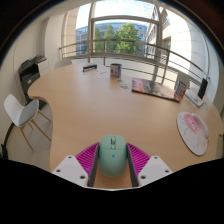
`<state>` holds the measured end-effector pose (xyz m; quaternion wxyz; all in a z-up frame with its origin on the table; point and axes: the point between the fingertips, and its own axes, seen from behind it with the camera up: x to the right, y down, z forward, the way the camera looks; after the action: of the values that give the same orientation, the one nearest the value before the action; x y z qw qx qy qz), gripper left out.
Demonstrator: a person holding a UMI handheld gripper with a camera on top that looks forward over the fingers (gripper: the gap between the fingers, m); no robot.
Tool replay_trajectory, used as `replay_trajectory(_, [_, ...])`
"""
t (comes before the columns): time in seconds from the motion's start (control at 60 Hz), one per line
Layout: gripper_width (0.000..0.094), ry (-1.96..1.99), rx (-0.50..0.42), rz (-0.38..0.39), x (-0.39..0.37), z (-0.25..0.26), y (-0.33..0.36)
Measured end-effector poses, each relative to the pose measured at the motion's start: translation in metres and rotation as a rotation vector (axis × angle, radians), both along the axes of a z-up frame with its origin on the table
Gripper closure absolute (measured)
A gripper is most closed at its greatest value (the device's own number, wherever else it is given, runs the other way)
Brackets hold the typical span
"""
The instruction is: Arrange mouse
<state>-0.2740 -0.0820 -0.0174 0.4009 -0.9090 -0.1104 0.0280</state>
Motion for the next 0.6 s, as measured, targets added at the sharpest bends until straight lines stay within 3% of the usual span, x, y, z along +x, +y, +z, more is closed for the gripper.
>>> replay_trajectory(0.3, [0.0549, -0.006, 0.024, -0.061, -0.004, 0.018, -0.001])
replay_trajectory(0.5, [0.0549, 0.126, 0.251, -0.037, -0.005, 0.174, 0.031])
replay_trajectory(0.6, [0.0549, 0.182, 0.377, -0.058, 0.045, 0.247, 0.056])
